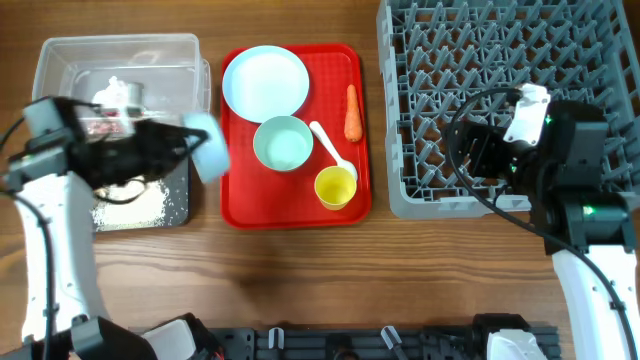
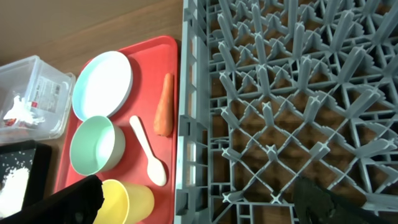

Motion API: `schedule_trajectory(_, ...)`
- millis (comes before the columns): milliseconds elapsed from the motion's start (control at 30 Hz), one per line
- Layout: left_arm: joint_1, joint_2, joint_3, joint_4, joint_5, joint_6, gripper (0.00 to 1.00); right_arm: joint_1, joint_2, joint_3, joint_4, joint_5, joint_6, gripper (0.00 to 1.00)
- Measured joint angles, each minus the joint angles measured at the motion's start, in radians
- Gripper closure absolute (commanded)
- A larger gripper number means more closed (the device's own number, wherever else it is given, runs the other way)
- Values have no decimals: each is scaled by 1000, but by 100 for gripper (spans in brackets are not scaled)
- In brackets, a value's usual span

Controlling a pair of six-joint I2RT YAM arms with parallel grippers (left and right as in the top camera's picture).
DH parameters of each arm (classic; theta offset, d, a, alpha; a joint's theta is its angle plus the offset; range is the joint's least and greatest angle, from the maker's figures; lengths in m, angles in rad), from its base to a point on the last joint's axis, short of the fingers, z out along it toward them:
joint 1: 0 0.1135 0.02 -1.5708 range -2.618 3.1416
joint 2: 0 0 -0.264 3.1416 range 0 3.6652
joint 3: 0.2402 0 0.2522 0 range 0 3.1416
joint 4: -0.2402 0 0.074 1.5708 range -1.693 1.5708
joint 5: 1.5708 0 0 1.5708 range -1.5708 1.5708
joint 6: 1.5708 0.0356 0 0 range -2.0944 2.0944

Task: Sort waste into correct bins and load items into the dishwasher rack
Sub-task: 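Place the light-blue bowl back on the red tray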

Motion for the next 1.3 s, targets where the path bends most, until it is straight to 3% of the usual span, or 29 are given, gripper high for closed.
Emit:
schedule_trajectory(233, -323, -4, 0, 21, -387, -109, 96, 0, 13, 0, 0, 0, 0, 0)
schedule_trajectory(467, -660, -1, 0, 15, -888, -324, 96, 0, 13, 0, -1, 0, 0, 0)
schedule_trajectory(667, -814, 65, -19, 103, -1124, -445, 96, 0, 13, 0, -1, 0, 0, 0)
schedule_trajectory(1000, -852, 258, -48, 158, -1184, -501, 96, 0, 13, 0, -10, 0, 0, 0)
schedule_trajectory(1067, -852, 277, -48, 158, -1185, -504, 91, 0, 13, 0, -17, 0, 0, 0)
schedule_trajectory(1200, -852, 300, -49, 161, -1187, -509, 63, 0, 13, 0, -20, 0, 0, 0)
schedule_trajectory(1300, -852, 300, -49, 167, -1187, -519, 57, 0, 13, 0, -21, 0, 0, 0)
